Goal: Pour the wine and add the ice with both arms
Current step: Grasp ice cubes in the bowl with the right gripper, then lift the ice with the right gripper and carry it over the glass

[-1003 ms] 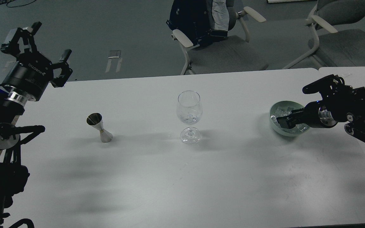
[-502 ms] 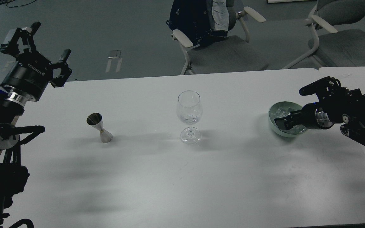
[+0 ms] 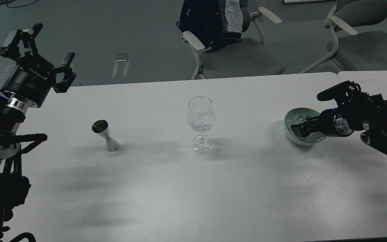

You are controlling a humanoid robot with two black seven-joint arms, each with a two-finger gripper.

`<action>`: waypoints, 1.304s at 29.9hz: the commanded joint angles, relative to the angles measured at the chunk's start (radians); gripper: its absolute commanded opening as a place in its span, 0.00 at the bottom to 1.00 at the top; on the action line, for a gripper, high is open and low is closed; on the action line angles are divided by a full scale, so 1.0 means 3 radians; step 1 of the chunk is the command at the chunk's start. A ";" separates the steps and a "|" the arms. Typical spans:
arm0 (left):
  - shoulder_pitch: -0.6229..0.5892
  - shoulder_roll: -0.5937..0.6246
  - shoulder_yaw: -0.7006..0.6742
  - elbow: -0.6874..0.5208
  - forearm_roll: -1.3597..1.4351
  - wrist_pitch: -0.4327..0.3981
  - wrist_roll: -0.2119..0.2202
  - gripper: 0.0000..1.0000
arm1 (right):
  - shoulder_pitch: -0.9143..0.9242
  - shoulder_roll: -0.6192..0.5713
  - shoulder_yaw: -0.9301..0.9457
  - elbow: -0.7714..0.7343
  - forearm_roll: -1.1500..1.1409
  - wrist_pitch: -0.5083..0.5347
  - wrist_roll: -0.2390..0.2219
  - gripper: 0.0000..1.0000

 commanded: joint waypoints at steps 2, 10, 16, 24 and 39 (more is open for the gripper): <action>0.0000 0.0000 0.0000 -0.0004 0.0000 0.0000 0.0000 0.98 | -0.0002 -0.0018 0.0008 0.0008 0.0006 -0.0010 0.0013 0.38; 0.0000 0.0000 0.0000 -0.0004 0.0000 0.0000 0.0000 0.98 | 0.0003 -0.0145 0.0059 0.0080 0.0077 -0.0036 0.0018 0.34; -0.0005 0.0000 -0.0005 -0.0004 0.0000 0.0000 0.0005 0.98 | 0.0044 -0.0615 0.0141 0.0574 0.0083 -0.0030 0.0013 0.34; -0.0005 -0.0010 0.0010 -0.0004 0.0000 0.0000 0.0005 0.98 | 0.0344 -0.1407 0.0182 0.1418 0.0267 0.0005 0.0013 0.34; -0.0010 0.0000 0.0015 -0.0025 0.0005 0.0025 0.0005 0.98 | 0.1598 -0.1409 0.0182 0.2018 0.0348 0.0333 0.0003 0.34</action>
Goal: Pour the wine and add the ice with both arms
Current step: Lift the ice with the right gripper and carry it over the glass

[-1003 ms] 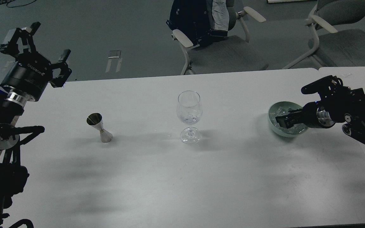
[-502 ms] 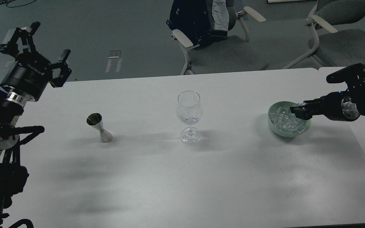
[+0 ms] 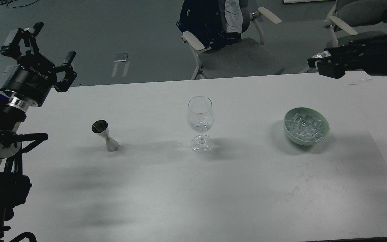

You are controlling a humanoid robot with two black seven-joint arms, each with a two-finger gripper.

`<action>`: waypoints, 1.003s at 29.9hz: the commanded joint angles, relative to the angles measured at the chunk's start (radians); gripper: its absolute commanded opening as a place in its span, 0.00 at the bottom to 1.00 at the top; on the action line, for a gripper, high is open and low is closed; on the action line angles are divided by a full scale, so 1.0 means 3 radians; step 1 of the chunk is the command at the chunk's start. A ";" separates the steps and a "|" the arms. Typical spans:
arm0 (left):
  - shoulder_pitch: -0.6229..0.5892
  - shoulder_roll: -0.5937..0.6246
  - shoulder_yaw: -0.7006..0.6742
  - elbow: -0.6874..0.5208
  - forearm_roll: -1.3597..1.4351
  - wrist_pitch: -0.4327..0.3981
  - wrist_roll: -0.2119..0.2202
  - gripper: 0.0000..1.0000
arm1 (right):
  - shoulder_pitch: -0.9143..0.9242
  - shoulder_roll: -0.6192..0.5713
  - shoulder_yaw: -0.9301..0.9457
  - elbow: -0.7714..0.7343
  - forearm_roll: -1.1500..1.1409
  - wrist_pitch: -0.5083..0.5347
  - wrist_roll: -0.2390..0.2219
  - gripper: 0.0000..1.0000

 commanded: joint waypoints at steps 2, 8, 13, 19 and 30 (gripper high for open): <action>-0.0005 0.0020 0.0005 0.0006 0.0002 0.0017 0.0000 0.98 | 0.0429 0.0372 -0.0018 -0.0015 0.0026 0.0168 -0.0005 0.34; 0.0001 0.0055 0.0005 0.0016 0.0002 0.0022 0.0005 0.98 | 0.0696 0.0879 -0.0038 -0.0148 0.0128 0.0168 -0.0010 0.34; 0.0001 0.0055 0.0051 0.0016 0.0007 0.0017 0.0015 0.98 | 0.0727 0.1222 -0.0064 -0.0363 0.0128 0.0168 -0.0010 0.34; -0.0015 0.0055 0.0103 0.0011 0.0007 0.0022 0.0026 0.98 | 0.0686 0.1524 -0.0064 -0.0522 0.0128 0.0168 0.0015 0.34; 0.0011 0.0040 0.0103 0.0011 0.0002 0.0022 0.0026 0.98 | 0.0605 0.1851 -0.0386 -0.0557 0.0128 0.0168 0.0010 0.34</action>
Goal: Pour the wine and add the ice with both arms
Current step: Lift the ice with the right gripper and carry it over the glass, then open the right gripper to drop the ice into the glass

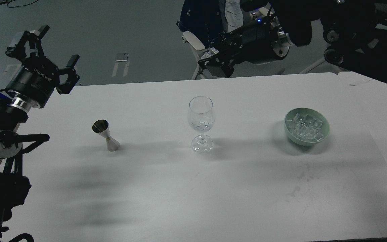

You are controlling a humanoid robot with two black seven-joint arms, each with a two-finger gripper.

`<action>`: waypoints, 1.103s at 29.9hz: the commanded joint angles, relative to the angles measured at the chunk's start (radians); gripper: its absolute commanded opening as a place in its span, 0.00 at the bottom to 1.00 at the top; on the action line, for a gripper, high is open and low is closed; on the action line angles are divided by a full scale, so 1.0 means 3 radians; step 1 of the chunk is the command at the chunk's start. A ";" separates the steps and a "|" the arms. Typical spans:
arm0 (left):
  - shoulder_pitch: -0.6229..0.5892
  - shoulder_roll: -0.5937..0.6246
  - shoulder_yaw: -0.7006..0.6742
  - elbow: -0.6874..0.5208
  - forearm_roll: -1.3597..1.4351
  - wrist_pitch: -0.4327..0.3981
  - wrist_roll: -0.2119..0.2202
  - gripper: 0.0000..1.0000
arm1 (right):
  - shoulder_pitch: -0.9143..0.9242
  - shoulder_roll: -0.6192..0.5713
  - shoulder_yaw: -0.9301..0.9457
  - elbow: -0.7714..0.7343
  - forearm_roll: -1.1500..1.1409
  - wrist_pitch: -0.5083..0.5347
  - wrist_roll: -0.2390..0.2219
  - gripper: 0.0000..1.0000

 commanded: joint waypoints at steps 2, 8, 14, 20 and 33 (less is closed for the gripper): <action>0.0002 -0.0018 -0.0001 -0.0002 -0.0001 0.0000 0.0000 0.98 | -0.0113 0.0078 -0.0117 0.0003 -0.0005 0.0000 -0.0021 0.34; 0.0002 -0.0013 -0.0001 -0.0002 -0.0001 -0.0005 0.0000 0.98 | -0.0175 0.0206 -0.0122 -0.0007 -0.0011 0.0000 -0.0026 0.35; 0.0002 -0.0013 -0.0001 -0.0002 -0.0001 -0.0005 0.0000 0.98 | -0.0236 0.0222 -0.0143 -0.0007 -0.0036 0.0000 -0.0032 0.35; 0.0007 -0.0007 -0.0001 -0.0002 -0.0001 -0.0005 -0.0005 0.98 | -0.0257 0.0263 -0.0184 -0.0028 -0.0046 0.0000 -0.0032 0.36; 0.0069 0.0008 -0.0016 -0.0002 -0.0006 -0.0026 -0.0020 0.98 | -0.0282 0.0472 -0.0209 -0.0176 -0.0052 0.0000 -0.0067 0.37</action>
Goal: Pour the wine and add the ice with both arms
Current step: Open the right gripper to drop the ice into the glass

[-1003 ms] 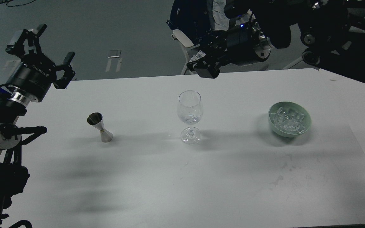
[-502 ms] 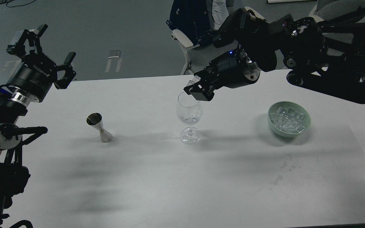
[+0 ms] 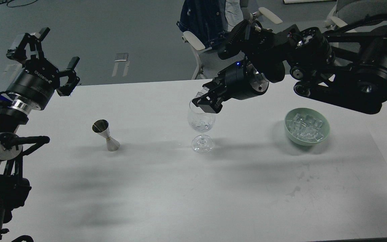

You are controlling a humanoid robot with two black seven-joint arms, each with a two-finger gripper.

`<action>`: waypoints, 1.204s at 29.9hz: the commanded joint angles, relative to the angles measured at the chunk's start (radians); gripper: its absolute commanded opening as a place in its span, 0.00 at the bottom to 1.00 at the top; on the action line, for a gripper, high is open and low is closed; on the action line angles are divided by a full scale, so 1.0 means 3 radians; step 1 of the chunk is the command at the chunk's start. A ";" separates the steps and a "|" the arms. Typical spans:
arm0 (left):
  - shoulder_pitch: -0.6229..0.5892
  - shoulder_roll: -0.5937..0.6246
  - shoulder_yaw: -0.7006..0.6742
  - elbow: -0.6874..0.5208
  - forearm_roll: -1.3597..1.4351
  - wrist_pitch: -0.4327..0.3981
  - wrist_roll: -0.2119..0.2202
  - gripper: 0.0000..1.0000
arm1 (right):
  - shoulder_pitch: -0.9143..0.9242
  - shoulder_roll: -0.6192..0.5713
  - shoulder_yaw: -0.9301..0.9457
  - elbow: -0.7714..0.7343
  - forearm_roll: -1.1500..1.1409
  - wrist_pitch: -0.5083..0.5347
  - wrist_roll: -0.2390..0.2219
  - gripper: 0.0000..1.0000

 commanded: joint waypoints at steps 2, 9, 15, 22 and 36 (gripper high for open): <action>0.0025 0.0009 -0.0006 0.0001 -0.0005 -0.0009 -0.0002 0.98 | -0.0011 0.0051 -0.0001 -0.0034 0.0000 0.0000 -0.0014 0.37; 0.0030 0.0029 -0.0006 0.0001 -0.0005 -0.0014 -0.0002 0.98 | -0.0052 0.0057 -0.0001 -0.0054 -0.0005 0.0000 -0.0019 0.39; 0.0030 0.0029 -0.0006 0.0001 -0.0005 -0.0014 -0.0002 0.98 | -0.0047 0.0057 -0.0037 -0.0059 -0.0005 0.0000 -0.0025 0.39; 0.0030 0.0029 -0.0006 -0.0004 -0.0005 -0.0014 -0.0002 0.98 | -0.0067 0.0087 -0.0042 -0.0100 -0.0026 0.0000 -0.0035 0.41; 0.0035 0.0035 -0.0006 -0.0004 0.0000 -0.0014 -0.0002 0.98 | -0.0047 0.0149 -0.0037 -0.0136 -0.0021 0.0000 -0.0060 0.49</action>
